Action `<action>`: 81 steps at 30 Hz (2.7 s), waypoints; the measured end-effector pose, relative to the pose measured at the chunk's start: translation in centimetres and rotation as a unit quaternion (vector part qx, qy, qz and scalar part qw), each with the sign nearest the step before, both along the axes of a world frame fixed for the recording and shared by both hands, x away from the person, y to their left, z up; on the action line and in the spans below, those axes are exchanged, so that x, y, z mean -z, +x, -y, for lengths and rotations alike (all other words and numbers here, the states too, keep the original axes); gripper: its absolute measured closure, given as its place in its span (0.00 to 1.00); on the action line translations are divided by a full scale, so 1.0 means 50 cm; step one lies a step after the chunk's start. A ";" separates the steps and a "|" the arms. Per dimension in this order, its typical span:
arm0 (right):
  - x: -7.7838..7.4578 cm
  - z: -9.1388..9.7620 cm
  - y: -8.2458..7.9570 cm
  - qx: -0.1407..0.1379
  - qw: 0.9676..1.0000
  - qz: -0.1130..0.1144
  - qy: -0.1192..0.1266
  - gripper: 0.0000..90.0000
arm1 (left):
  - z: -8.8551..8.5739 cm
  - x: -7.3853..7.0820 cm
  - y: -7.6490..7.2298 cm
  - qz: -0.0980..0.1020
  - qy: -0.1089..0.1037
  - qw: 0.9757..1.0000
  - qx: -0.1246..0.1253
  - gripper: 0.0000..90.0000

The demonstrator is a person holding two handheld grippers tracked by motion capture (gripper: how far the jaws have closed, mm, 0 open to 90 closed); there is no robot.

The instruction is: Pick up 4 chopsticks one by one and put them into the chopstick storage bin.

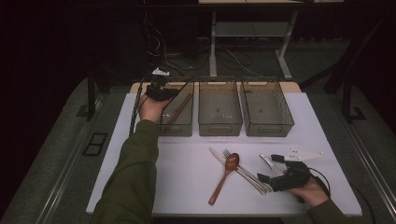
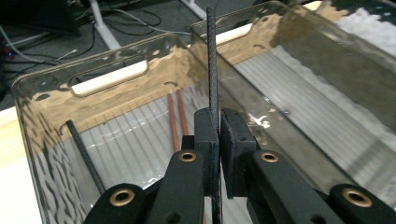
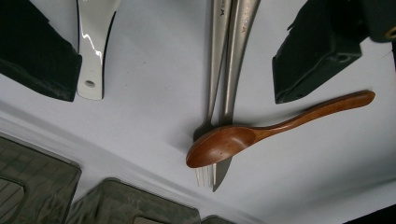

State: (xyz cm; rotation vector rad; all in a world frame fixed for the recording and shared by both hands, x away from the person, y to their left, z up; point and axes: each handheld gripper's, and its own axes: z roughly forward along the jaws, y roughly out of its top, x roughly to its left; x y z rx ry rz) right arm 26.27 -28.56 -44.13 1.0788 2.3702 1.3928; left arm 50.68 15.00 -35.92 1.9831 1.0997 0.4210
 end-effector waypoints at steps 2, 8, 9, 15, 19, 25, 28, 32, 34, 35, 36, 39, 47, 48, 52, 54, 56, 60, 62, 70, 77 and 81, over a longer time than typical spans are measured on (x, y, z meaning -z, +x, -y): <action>0.000 0.001 0.001 0.001 1.000 0.000 0.001 0.01 | -0.003 0.009 0.008 -0.011 0.010 1.000 -0.007 0.95; 0.000 0.001 0.000 0.001 1.000 -0.001 0.002 0.01 | -0.006 0.032 0.019 -0.031 0.025 0.999 -0.031 0.94; 0.000 0.001 0.000 0.001 1.000 -0.001 0.002 0.01 | -0.006 0.034 0.020 -0.034 0.026 0.999 -0.034 0.95; 0.000 0.001 -0.001 0.000 1.000 0.000 0.002 0.01 | -0.007 0.042 0.023 -0.041 0.030 0.998 -0.041 0.90; 0.000 0.001 -0.001 0.000 1.000 0.001 0.001 0.01 | -0.007 0.043 0.023 -0.041 0.038 0.998 -0.040 0.82; 0.000 0.001 -0.001 0.000 1.000 0.000 0.001 0.01 | -0.004 0.039 0.020 -0.034 0.038 0.998 -0.031 0.69; 0.000 0.001 -0.001 0.000 1.000 0.000 0.001 0.01 | -0.003 0.034 0.017 -0.033 0.032 0.999 -0.024 0.65; 0.001 0.001 0.000 0.000 1.000 0.000 0.000 0.01 | -0.003 0.026 0.011 -0.029 0.023 0.999 -0.015 0.61; 0.000 0.000 -0.001 0.000 1.000 0.000 0.000 0.01 | -0.003 0.022 0.008 -0.028 0.020 0.999 -0.009 0.59; 0.000 0.000 -0.001 0.000 1.000 0.000 0.000 0.01 | -0.004 0.018 0.006 -0.029 0.019 0.999 -0.003 0.58; 0.000 0.000 -0.001 0.001 1.000 0.000 0.000 0.01 | -0.004 0.016 0.004 -0.029 0.017 0.999 0.000 0.56; 0.001 0.000 -0.001 0.001 1.000 0.000 0.000 0.01 | -0.001 0.009 -0.004 -0.024 0.013 1.000 0.014 0.52; 0.001 0.000 -0.001 0.001 1.000 0.000 -0.001 0.01 | 0.008 -0.012 -0.035 -0.006 0.010 0.998 0.058 0.42; 0.001 0.000 -0.001 0.001 1.000 0.000 -0.001 0.01 | 0.009 -0.013 -0.039 -0.004 0.009 0.998 0.061 0.42; 0.001 0.000 -0.001 0.001 1.000 0.000 -0.001 0.01 | 0.014 -0.022 -0.060 0.005 0.007 0.997 0.073 0.38; 0.001 0.000 -0.001 0.001 1.000 0.000 -0.001 0.01 | 0.016 -0.023 -0.071 0.000 0.002 0.996 0.084 0.35; 0.001 0.000 -0.001 0.001 1.000 0.000 -0.001 0.01 | 0.018 -0.024 -0.082 0.002 0.012 0.995 0.096 0.32; 0.001 0.000 -0.001 0.002 1.000 0.000 -0.001 0.01 | 0.027 -0.025 -0.112 0.009 0.012 0.994 0.111 0.27; 0.001 0.000 -0.001 0.001 1.000 -0.001 -0.003 0.01 | 0.029 -0.025 -0.126 0.011 0.012 0.993 0.117 0.25; 0.001 -0.001 0.000 0.002 1.000 -0.001 -0.002 0.01 | 0.033 -0.019 -0.191 0.023 0.008 0.990 0.136 0.17; 0.001 -0.001 0.000 0.002 1.000 -0.002 -0.002 0.01 | 0.025 0.000 -0.243 0.029 -0.002 0.988 0.149 0.14; 0.001 -0.001 -0.001 0.003 1.000 -0.003 -0.002 0.01 | 0.022 0.017 -0.274 0.028 -0.013 0.987 0.155 0.09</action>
